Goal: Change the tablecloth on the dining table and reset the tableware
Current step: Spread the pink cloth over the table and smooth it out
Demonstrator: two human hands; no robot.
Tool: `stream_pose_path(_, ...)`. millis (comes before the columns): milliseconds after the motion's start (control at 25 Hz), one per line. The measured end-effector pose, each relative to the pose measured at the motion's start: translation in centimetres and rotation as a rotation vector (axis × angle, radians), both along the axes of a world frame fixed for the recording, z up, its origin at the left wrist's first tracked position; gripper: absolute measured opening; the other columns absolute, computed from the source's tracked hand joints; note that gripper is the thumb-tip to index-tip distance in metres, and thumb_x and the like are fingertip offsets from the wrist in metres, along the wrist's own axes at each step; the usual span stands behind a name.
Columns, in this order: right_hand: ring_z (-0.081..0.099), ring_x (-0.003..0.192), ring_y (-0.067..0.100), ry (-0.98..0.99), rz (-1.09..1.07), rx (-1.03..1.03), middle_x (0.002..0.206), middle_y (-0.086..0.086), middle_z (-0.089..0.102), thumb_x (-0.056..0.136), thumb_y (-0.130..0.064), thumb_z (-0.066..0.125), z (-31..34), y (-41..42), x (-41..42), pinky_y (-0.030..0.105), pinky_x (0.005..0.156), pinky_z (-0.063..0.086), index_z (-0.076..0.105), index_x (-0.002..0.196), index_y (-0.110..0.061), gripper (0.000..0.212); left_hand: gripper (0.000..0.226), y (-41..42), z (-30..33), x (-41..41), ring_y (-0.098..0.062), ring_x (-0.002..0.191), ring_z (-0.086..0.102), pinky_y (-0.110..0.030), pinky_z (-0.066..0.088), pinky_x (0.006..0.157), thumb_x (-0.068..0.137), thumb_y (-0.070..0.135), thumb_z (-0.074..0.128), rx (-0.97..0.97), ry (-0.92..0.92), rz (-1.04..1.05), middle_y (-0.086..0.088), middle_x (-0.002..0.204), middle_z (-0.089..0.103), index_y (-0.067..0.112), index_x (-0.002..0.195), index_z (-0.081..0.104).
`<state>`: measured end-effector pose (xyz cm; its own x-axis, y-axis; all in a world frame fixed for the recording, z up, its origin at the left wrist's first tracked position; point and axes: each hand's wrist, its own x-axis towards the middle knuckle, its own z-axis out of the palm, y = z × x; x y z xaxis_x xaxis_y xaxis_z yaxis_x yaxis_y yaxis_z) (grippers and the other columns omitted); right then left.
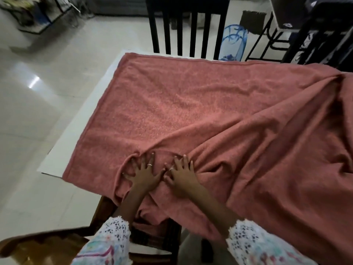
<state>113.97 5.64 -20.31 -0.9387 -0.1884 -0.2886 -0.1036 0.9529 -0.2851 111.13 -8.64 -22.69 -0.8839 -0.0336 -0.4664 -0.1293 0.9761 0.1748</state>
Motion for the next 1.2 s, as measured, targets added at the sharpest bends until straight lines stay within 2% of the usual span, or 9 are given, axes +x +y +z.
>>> stream_pose_path(160,0.016,0.143,0.039,-0.023,0.012,0.071,0.153,0.01,0.029,0.079,-0.057,0.02,-1.5,-5.1,-2.3,0.066,0.106,-0.002,0.039,0.141,-0.031,0.07,0.081,-6.6,0.3,-3.8,-0.03,0.144,-0.018,-0.07,-0.002,0.105,0.083,0.073,0.034,0.016,-0.001,-0.024,0.01,0.158,-0.014,0.047,0.144,-0.011)
stream_pose_path(360,-0.013,0.146,0.025,-0.179,-0.118,0.111,0.159,-0.005,-0.007,0.081,-0.06,0.049,-0.3,-9.1,-4.5,0.069,0.105,-0.003,0.009,0.149,-0.035,0.082,0.08,-14.5,0.6,-7.1,-0.026,0.144,-0.019,-0.072,-0.002,0.104,0.083,0.072,0.034,0.024,0.049,-0.169,0.013,0.156,-0.017,0.046,0.144,-0.011)
stream_pose_path(560,0.025,0.139,0.03,-0.053,-0.389,0.201,0.148,0.009,0.03,0.082,-0.03,0.058,1.5,-11.8,-3.0,0.058,0.109,0.026,0.048,0.128,-0.016,0.049,0.086,-17.8,-0.6,-7.2,-0.026,0.144,-0.018,-0.07,-0.004,0.105,0.077,0.08,0.022,0.073,0.11,-0.305,0.01,0.154,-0.025,0.041,0.144,-0.015)
stream_pose_path(680,0.052,0.118,0.041,0.149,-0.668,0.286,0.121,0.016,0.06,0.061,-0.02,0.072,1.1,-13.8,-0.3,0.056,0.101,0.035,0.069,0.099,-0.01,0.04,0.095,-18.6,-2.0,-5.0,-0.036,0.144,0.011,-0.064,0.004,0.109,0.072,0.085,0.002,0.085,0.221,-0.297,-0.013,0.157,0.011,0.027,0.147,0.003)
stream_pose_path(800,0.064,0.102,0.04,0.355,-0.575,0.252,0.1,0.018,0.07,0.06,-0.019,0.059,0.3,-18.2,-1.0,0.048,0.104,0.03,0.073,0.07,-0.008,0.02,0.09,-18.7,-2.2,-5.1,-0.041,0.139,0.026,-0.057,0.001,0.107,0.079,0.079,0.005,0.106,0.238,-0.335,-0.018,0.151,0.029,0.022,0.147,0.022)
stream_pose_path(880,0.069,0.09,0.035,0.245,-0.582,0.159,0.097,0.018,0.07,0.063,-0.024,0.067,-0.4,-22.2,-2.3,0.044,0.091,0.048,0.074,0.075,-0.01,0.019,0.096,-19.1,-2.3,-6.2,-0.037,0.144,0.008,-0.052,-0.013,0.108,0.072,0.084,0.002,0.13,0.269,-0.352,-0.013,0.156,0.01,0.026,0.147,0.013)
stream_pose_path(960,0.068,0.091,0.039,-0.002,-0.683,0.143,0.102,0.026,0.068,0.053,-0.041,0.083,-1.7,-24.9,-3.2,0.055,0.08,0.051,0.075,0.094,-0.01,0.052,0.093,-19.6,-2.8,-7.5,-0.034,0.144,0.001,-0.05,-0.016,0.109,0.073,0.083,0.01,0.12,0.305,-0.406,-0.012,0.156,0.004,0.027,0.147,0.011)
stream_pose_path(1120,0.055,0.108,0.052,0.016,-0.89,0.202,0.118,0.041,0.054,0.073,-0.055,0.043,-3.5,-26.2,-3.0,0.062,0.098,0.028,0.063,0.121,-0.008,0.07,0.083,-20.5,-2.9,-9.6,-0.037,0.145,0.004,-0.048,-0.014,0.111,0.077,0.073,0.019,0.122,0.32,-0.486,-0.01,0.157,0.004,0.029,0.147,0.01)
stream_pose_path(1200,0.045,0.116,0.058,-0.019,-1.078,0.138,0.126,0.046,0.043,0.079,-0.05,0.045,-2.5,-27.3,-4.5,0.062,0.103,0.011,0.052,0.132,-0.008,0.068,0.075,-21.4,-2.4,-11.2,-0.041,0.137,0.031,-0.05,0.015,0.114,0.082,0.062,0.027,0.174,0.357,-0.6,-0.016,0.151,0.03,0.021,0.144,0.035)
